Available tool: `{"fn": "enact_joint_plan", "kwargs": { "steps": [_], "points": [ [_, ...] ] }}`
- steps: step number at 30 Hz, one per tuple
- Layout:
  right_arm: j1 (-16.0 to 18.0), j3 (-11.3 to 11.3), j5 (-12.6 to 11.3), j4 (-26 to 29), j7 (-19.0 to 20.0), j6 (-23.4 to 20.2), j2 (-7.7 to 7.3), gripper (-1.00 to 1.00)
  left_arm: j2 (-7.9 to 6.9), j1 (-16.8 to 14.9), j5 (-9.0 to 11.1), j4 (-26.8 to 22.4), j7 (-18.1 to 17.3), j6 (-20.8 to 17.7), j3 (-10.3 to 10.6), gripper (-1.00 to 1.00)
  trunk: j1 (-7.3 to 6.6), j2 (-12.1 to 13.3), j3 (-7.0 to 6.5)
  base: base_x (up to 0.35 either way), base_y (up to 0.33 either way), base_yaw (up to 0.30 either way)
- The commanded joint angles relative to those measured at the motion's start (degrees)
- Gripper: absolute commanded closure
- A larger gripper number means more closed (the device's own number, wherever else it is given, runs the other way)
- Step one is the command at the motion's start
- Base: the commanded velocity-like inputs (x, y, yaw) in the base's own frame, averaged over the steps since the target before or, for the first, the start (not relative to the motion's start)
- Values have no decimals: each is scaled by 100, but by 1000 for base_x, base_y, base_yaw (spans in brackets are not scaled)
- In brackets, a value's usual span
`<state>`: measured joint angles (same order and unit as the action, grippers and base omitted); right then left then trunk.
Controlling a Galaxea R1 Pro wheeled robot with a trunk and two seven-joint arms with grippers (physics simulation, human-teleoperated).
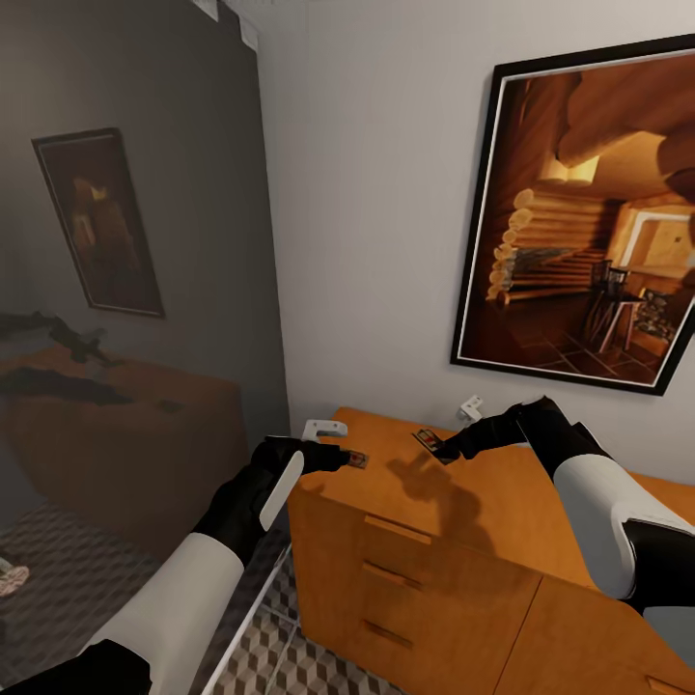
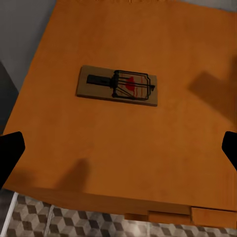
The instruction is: Take the four mousetraps from the cabinet in the bathroom and place them on the bathroom floor. Make sure all four end up on the same floor surface, and ensure that at least two of them are either under or directly next to the same bathroom sink.
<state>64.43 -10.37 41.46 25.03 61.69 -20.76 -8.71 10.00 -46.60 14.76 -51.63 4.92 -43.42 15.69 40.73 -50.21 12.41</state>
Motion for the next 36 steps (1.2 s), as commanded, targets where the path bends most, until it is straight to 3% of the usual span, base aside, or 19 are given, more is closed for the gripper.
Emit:
{"fn": "enact_joint_plan", "kwargs": {
  "steps": [1, 12, 20, 36],
  "points": [
    [0, 0, -11, -2, 3, -26, 0, 100, 0, 1, 0, 2, 0, 0, -2, -100, -23, 42, -18, 0, 0, 0],
    [0, 3, -6, -6, 1, -24, 30, 100, 0, -1, 1, 4, -8, 0, -4, -100, -264, 483, -216, 0, 0, 0],
    [0, 4, 1, -7, -7, -24, 129, 100, 0, 1, -7, 4, -5, 0, -4, -100, -440, 804, -360, 0, 0, 0],
    [0, 8, 3, -7, -7, -24, 141, 100, 0, 2, 5, 4, -14, 0, -4, -100, -747, 1366, -611, 0, 0, 0]
  ]
}}
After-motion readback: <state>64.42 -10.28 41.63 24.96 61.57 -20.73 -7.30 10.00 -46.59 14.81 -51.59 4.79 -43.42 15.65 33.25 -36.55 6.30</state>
